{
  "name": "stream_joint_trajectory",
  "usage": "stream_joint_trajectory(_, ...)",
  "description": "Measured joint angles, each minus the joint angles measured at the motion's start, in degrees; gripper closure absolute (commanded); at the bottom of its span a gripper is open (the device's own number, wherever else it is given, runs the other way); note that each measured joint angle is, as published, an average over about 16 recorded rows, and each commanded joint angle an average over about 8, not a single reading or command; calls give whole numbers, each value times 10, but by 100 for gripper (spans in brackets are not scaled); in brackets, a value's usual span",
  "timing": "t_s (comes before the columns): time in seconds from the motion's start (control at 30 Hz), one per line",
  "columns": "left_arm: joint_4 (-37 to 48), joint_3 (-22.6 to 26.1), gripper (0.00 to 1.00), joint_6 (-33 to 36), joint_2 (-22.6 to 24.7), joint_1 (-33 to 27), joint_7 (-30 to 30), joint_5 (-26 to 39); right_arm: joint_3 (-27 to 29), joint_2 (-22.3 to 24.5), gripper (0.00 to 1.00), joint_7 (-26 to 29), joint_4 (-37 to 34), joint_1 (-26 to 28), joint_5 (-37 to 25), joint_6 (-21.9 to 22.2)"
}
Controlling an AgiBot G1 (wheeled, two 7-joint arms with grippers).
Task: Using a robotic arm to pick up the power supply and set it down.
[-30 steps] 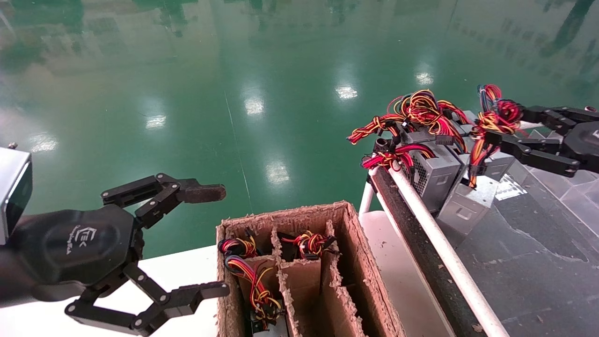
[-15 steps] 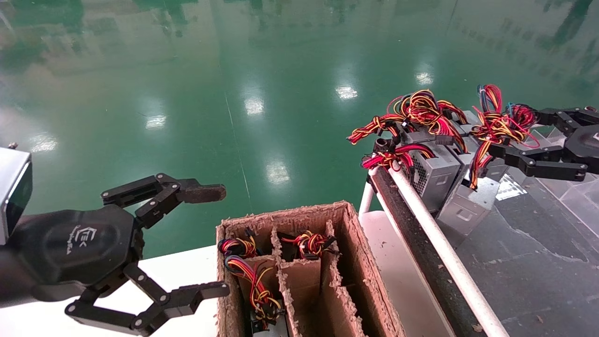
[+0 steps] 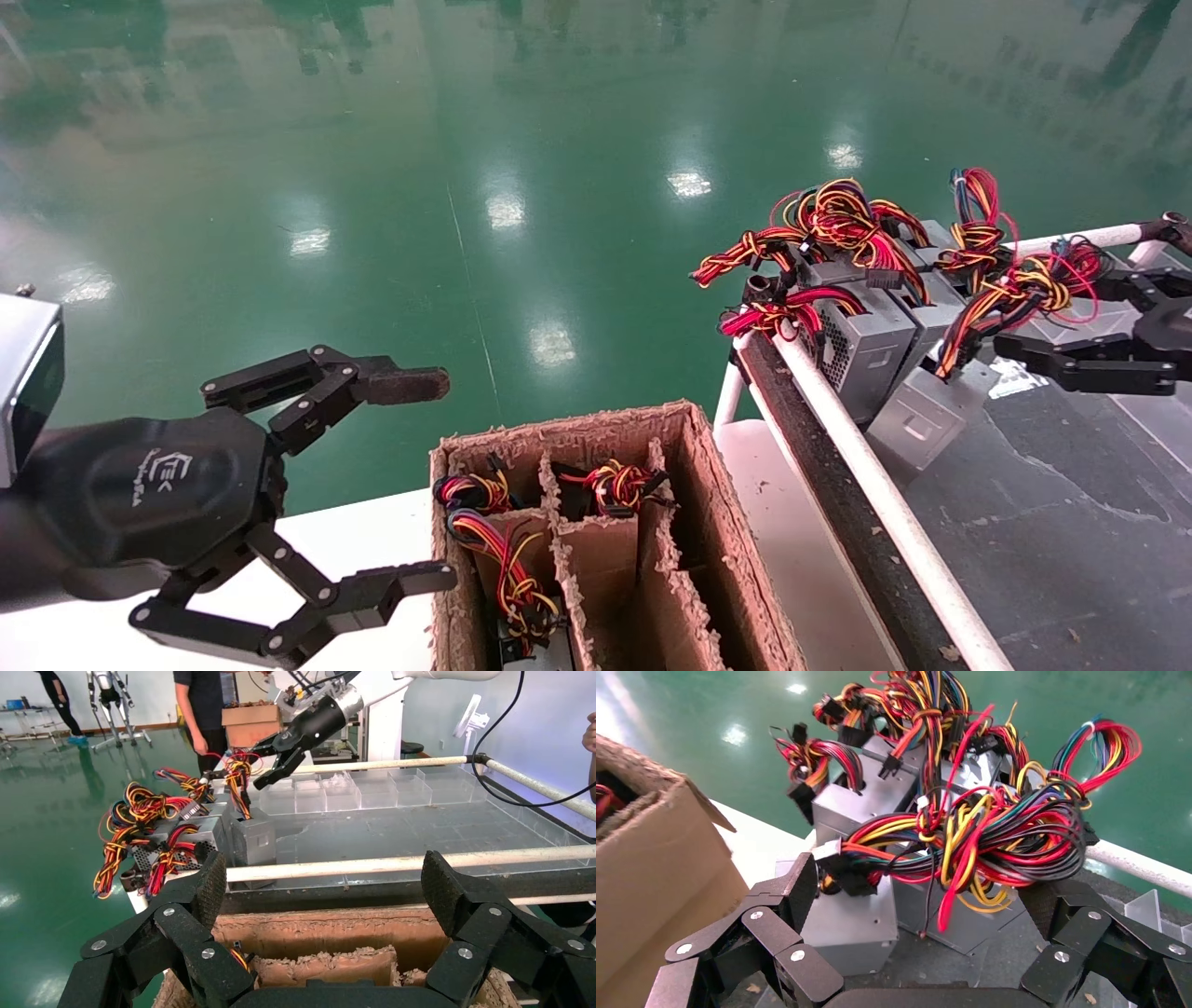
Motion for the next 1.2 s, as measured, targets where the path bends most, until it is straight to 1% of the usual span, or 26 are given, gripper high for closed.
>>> stream_joint_trajectory(0.33,0,0,0,0,0,0,0,0,13,23,0,-1,-4,6,19,-36)
stream_joint_trajectory(0.6,0,0,0,0,0,0,0,0,37,35,0,-13,-5,-7,55,-63)
stream_joint_trajectory(0.9,0,0,0,0,0,0,0,0,89,47,0,-33,26,-55,138,-83)
stream_joint_trajectory(1.07,0,0,0,0,0,0,0,0,114,51,0,-32,63,-88,179,-86)
stream_joint_trajectory(1.2,0,0,0,0,0,0,0,0,126,52,0,-22,101,-113,200,-85)
